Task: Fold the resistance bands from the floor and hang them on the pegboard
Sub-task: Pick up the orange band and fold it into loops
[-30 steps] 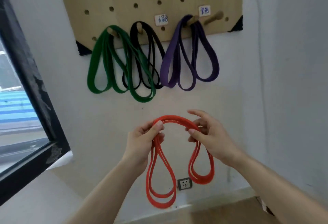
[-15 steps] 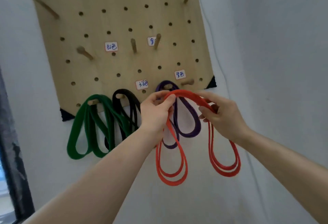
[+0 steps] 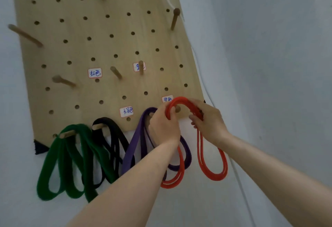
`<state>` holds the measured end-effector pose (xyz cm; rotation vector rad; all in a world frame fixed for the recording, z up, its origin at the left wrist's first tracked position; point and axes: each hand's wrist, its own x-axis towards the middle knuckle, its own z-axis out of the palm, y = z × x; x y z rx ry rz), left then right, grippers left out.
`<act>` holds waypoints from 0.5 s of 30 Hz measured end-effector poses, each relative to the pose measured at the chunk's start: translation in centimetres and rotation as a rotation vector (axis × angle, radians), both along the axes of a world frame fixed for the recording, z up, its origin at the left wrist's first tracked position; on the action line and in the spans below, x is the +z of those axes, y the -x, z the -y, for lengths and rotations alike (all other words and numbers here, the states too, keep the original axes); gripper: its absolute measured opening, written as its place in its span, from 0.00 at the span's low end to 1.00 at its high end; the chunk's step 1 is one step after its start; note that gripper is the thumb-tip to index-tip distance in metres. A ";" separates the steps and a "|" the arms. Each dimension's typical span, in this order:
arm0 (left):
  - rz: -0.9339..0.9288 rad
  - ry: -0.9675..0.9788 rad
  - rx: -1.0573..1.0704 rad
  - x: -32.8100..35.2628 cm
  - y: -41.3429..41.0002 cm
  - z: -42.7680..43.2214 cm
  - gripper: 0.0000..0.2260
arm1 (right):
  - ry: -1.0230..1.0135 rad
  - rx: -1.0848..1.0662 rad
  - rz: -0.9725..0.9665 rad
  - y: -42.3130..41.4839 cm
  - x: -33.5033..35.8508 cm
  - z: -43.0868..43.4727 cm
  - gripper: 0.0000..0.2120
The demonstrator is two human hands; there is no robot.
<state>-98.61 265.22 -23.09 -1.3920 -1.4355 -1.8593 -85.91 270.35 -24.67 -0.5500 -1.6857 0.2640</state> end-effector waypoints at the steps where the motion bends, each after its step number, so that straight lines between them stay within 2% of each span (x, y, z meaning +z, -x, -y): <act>1: -0.035 -0.020 0.042 -0.2 0.0 -0.2 0.10 | 0.003 -0.001 0.026 0.3 -0.1 -0.4 0.24; 6: -0.104 -0.027 0.043 -2.0 1.1 -1.4 0.14 | -0.001 -0.003 0.101 1.7 -1.3 -1.7 0.23; 11: -0.356 -0.099 0.075 -4.4 2.9 -2.1 0.22 | -0.061 -0.005 0.027 2.3 -1.9 -2.2 0.24; 15: -0.543 -0.095 0.050 -5.6 4.2 -2.0 0.24 | -0.189 -0.014 0.090 2.4 -2.3 -2.1 0.30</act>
